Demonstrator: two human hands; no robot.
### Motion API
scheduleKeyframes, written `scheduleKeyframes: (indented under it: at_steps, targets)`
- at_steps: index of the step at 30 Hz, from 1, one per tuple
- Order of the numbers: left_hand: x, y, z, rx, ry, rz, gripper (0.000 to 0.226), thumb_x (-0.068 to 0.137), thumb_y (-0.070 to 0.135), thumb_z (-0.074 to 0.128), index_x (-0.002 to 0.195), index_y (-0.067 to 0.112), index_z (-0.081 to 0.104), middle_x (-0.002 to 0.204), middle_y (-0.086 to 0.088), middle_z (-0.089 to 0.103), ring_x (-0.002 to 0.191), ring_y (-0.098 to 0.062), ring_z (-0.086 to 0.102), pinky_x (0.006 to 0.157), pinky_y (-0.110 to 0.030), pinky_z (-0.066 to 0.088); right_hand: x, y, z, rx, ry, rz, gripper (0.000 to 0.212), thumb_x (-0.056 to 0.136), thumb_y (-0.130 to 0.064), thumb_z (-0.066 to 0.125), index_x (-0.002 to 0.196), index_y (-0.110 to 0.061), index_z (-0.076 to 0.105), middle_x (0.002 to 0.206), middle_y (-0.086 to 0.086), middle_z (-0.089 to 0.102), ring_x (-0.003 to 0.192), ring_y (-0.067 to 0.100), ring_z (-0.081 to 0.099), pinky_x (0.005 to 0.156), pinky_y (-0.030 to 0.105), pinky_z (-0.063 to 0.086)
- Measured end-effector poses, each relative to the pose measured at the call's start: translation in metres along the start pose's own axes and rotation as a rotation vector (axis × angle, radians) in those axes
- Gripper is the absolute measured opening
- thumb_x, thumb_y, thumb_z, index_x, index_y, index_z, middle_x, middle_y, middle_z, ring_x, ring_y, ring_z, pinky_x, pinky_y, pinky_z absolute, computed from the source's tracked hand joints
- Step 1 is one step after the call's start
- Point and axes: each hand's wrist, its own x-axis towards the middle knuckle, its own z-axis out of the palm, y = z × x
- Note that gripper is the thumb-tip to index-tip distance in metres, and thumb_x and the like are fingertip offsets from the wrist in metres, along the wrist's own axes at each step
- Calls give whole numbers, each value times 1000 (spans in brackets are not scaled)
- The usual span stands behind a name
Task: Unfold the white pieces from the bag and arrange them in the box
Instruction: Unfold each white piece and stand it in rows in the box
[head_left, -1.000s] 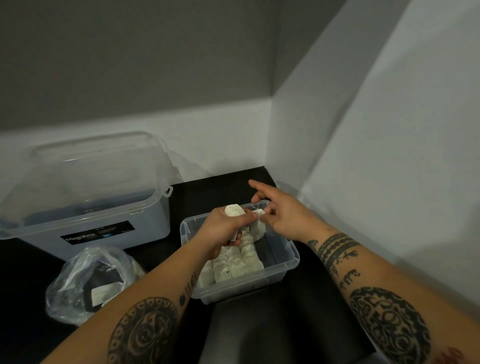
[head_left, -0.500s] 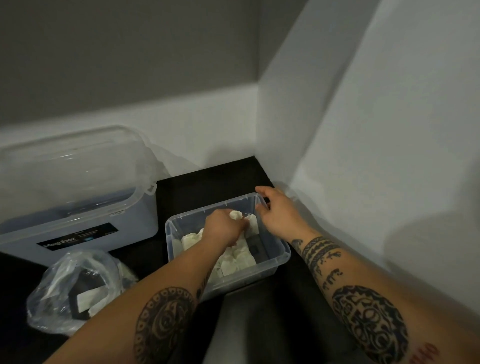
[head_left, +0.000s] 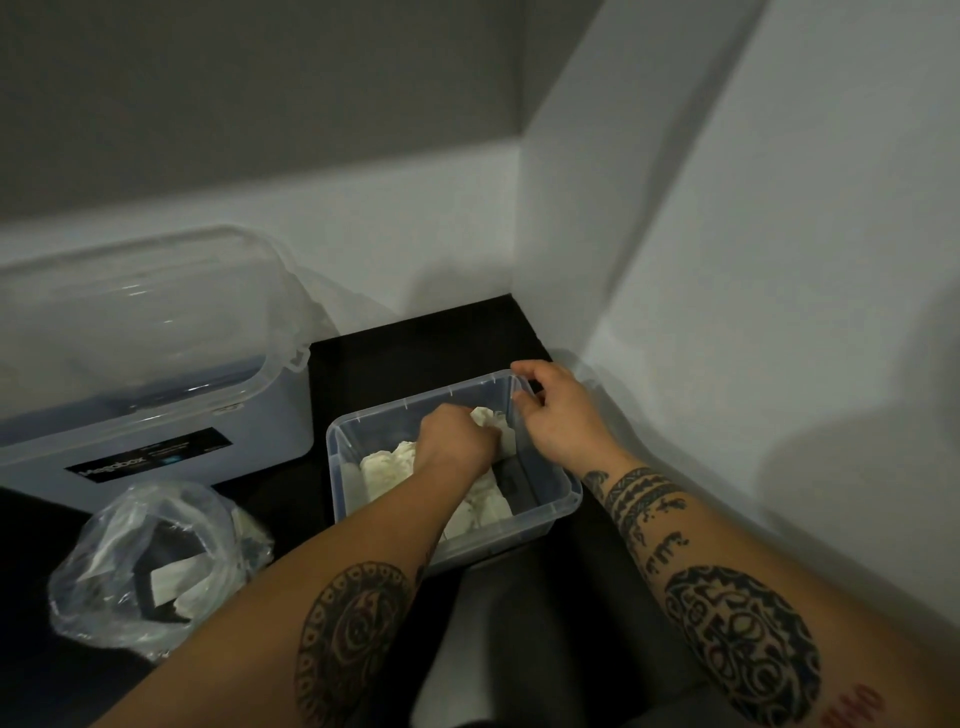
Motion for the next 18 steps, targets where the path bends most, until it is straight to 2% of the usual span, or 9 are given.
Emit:
scheduleKeyframes:
  at_steps: [4,9,11,13,15,18]
  targets:
    - [-6,2,-14,15,47,18,19,90,26,68,73,17,66,67,-5,72,59,-17,72,57,-29,60,0,-1,-2,-14,4,0,40,102,-25,56,142,-27,53,142,-5,51,121,10,53,97,25,45]
    - [-16,-1,-26,-111,16,11,13,88,29,75,82,20,68,76,-5,73,61,-17,72,55,-30,60,-5,-6,-3,-34,5,-5,43,101,-24,59,143,-24,52,143,-4,49,123,12,53,100,26,46]
    - [-24,0,-30,-349,-54,-56,12,89,27,74,93,16,70,86,-8,74,62,-16,68,53,-27,55,-7,-7,-3,-57,59,-35,42,100,-25,60,141,-22,54,141,-5,48,123,11,52,104,29,46]
    - [-34,4,-41,-757,-235,-172,15,94,24,66,103,13,68,91,-10,73,63,-16,61,50,-24,49,-9,-10,-4,-89,96,-109,35,100,-26,59,135,-21,59,135,-7,48,125,10,48,106,25,42]
    - [-41,7,-53,-1059,-400,-215,20,99,24,52,109,10,63,87,-10,71,63,-16,57,45,-20,45,-11,-17,-5,-87,90,-173,27,101,-27,57,126,-22,64,128,-10,51,124,8,46,103,21,38]
    - [-45,10,-69,-1218,-438,-205,29,98,17,41,114,5,62,87,-12,75,72,-21,68,46,-20,50,-10,-29,-3,-72,74,-226,19,98,-36,59,112,-29,70,113,-14,59,117,9,51,101,30,45]
